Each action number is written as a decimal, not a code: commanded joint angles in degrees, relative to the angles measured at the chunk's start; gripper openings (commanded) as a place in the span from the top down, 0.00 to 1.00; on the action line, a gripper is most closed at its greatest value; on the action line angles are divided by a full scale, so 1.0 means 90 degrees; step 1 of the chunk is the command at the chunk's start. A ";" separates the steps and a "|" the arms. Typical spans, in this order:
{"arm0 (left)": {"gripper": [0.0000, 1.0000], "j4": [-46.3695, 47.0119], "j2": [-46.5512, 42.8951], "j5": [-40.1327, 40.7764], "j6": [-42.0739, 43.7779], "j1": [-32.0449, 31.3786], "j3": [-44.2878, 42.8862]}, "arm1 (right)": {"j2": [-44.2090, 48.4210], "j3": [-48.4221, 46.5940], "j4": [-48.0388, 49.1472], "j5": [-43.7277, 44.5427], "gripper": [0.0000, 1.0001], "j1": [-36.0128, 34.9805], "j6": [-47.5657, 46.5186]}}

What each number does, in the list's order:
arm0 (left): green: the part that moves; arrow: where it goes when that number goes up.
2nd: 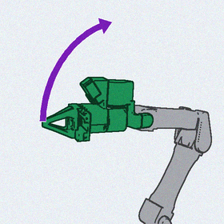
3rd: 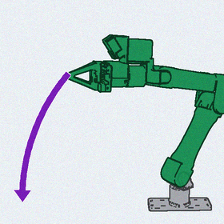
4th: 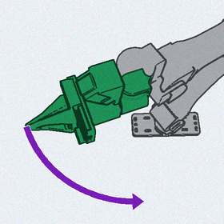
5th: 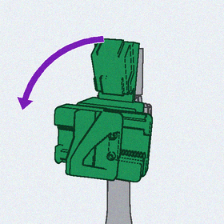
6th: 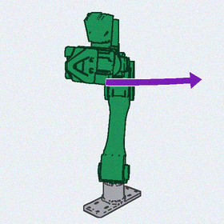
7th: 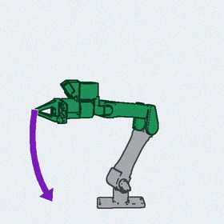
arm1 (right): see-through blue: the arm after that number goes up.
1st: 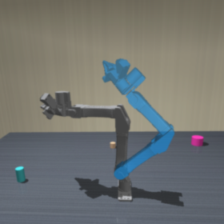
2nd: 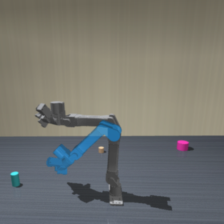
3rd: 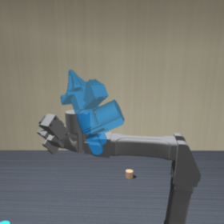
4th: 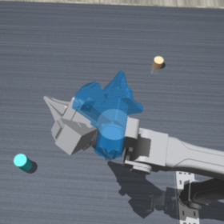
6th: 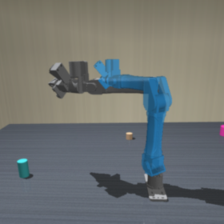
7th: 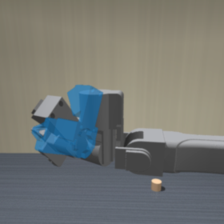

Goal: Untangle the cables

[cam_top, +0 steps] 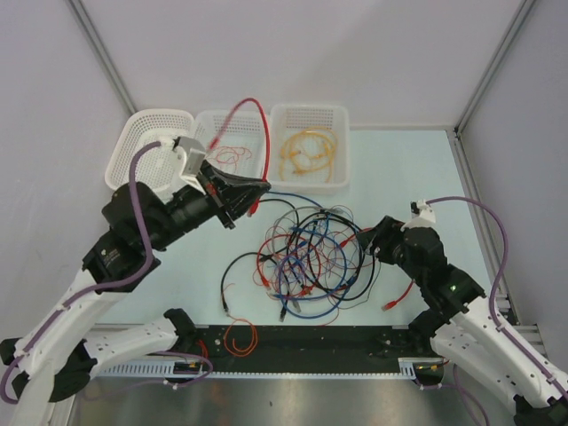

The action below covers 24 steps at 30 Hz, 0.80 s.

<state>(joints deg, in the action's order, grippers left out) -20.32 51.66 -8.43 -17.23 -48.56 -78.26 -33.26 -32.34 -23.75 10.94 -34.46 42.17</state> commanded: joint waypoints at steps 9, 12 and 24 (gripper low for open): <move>1.00 0.0237 0.0574 0.2245 0.0275 0.1220 0.0954 | 0.0102 -0.0011 0.0002 0.0201 0.30 -0.0019 -0.0301; 1.00 0.0002 0.1395 0.1436 -0.0038 0.2110 0.0436 | 0.0062 -0.0011 0.0060 0.0161 0.30 -0.0019 -0.0272; 1.00 0.0655 0.3615 0.0419 -0.0653 0.3461 -0.1157 | -0.0152 -0.0010 0.0187 0.0220 0.29 0.0098 -0.0603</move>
<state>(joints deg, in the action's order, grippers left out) -18.52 81.01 0.34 -19.79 -20.01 -83.57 -33.06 -32.29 -24.67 12.19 -34.15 38.85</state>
